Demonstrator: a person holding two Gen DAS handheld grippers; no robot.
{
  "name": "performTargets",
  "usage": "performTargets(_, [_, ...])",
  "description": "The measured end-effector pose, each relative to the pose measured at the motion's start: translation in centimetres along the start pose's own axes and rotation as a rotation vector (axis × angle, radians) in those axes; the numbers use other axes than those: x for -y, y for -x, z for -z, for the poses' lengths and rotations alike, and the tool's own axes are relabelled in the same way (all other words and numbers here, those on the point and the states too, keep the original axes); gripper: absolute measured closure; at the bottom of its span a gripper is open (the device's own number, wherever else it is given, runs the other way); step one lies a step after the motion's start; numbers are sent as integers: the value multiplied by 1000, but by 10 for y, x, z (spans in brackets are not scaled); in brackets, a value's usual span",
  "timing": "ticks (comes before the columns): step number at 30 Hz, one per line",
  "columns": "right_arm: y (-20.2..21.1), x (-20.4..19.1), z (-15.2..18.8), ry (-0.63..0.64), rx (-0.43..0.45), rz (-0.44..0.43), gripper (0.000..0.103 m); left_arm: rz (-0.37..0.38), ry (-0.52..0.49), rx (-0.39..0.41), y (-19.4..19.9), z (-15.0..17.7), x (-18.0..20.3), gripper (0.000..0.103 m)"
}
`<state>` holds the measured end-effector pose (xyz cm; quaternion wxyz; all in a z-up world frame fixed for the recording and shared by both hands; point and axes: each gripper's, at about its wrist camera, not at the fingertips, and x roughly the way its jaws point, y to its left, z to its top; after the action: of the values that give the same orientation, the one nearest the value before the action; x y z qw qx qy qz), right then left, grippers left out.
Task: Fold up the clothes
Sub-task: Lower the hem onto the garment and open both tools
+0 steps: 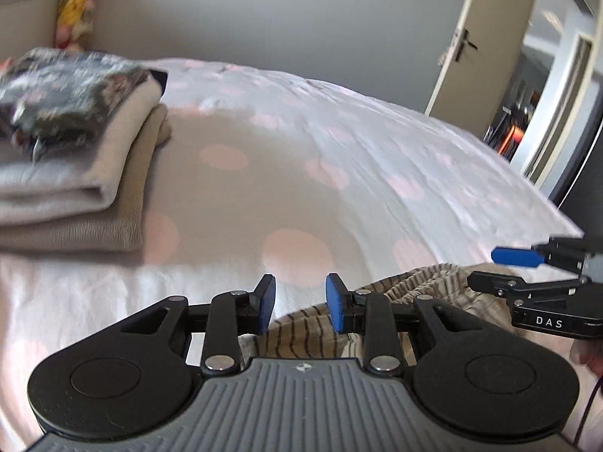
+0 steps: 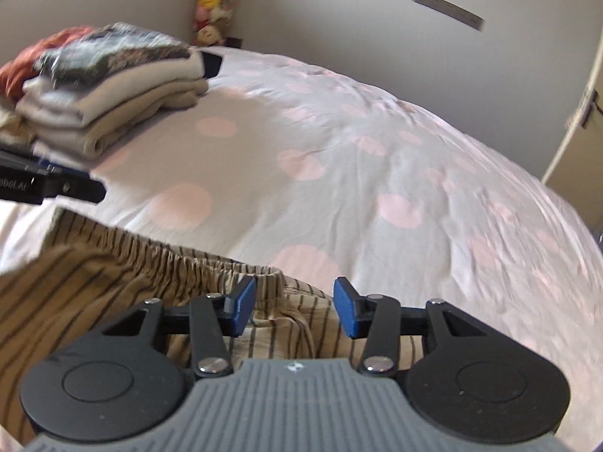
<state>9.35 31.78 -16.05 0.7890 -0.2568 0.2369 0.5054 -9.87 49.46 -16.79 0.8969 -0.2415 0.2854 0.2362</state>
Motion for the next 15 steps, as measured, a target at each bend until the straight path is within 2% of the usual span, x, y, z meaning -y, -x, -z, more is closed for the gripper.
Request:
performTargets(3, [20, 6, 8, -61, 3, 2, 54, 50, 69, 0, 17, 5, -4, 57])
performTargets(6, [41, 8, 26, -118, 0, 11, 60, 71, 67, 17, 38, 8, 8, 55])
performTargets(9, [60, 10, 49, -189, -21, 19, 60, 71, 70, -6, 54, 14, 22, 50])
performTargets(13, [82, 16, 80, -263, -45, 24, 58, 117, 127, -98, 68, 31, 33, 46])
performTargets(15, [89, 22, 94, -298, -54, 20, 58, 109, 116, -159, 72, 41, 41, 45])
